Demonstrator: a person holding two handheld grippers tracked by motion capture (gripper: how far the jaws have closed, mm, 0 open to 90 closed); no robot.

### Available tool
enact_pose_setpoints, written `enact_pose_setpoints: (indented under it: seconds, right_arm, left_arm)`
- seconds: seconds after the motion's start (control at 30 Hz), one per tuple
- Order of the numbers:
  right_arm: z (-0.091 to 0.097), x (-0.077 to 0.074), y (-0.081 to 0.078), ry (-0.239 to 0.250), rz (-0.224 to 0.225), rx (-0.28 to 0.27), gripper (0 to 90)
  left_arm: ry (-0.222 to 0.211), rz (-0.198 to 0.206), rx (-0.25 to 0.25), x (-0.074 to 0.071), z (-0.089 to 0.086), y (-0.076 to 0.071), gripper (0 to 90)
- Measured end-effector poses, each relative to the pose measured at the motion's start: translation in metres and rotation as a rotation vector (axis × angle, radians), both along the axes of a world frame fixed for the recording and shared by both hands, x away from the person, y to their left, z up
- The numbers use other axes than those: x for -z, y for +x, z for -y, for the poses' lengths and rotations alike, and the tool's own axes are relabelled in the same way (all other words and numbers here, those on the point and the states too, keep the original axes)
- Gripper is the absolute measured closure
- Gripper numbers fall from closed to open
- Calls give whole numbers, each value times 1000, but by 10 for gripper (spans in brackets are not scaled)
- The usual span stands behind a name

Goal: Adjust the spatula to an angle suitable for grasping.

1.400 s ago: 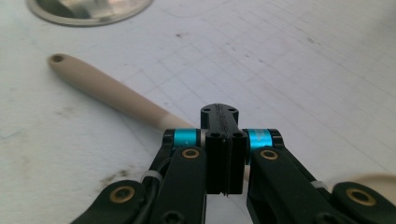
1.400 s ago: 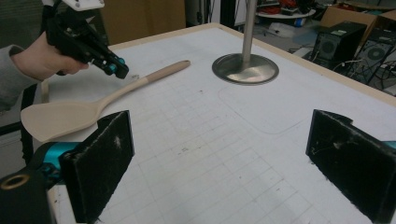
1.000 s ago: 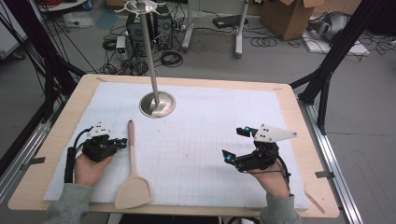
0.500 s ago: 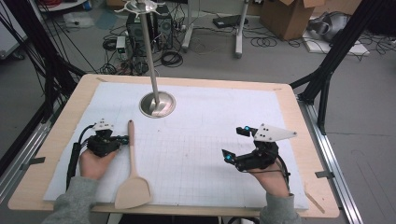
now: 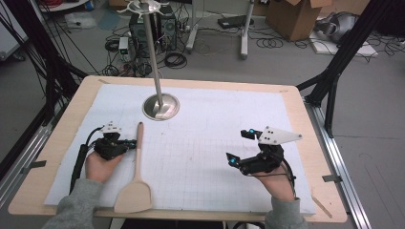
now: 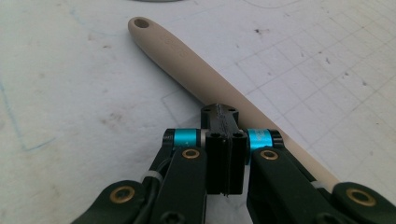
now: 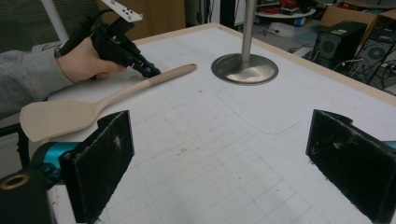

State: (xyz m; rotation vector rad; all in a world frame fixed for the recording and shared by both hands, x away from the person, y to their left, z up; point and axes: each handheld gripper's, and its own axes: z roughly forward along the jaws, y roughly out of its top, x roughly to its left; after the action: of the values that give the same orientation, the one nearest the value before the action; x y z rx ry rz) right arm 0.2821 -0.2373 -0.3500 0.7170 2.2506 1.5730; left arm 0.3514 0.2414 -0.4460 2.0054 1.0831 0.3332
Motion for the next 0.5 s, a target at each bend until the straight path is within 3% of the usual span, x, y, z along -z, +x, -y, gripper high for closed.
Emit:
enact_pose_setpoints:
  seconds: [0.23, 0.5]
  right_arm:
    - [0, 0, -1, 3, 2, 0, 67]
    - [1, -1, -2, 2, 2, 2, 67]
  left_arm:
    - [58, -12, 71, -4, 20, 7, 893]
    - [73, -20, 104, -6, 33, 11, 893]
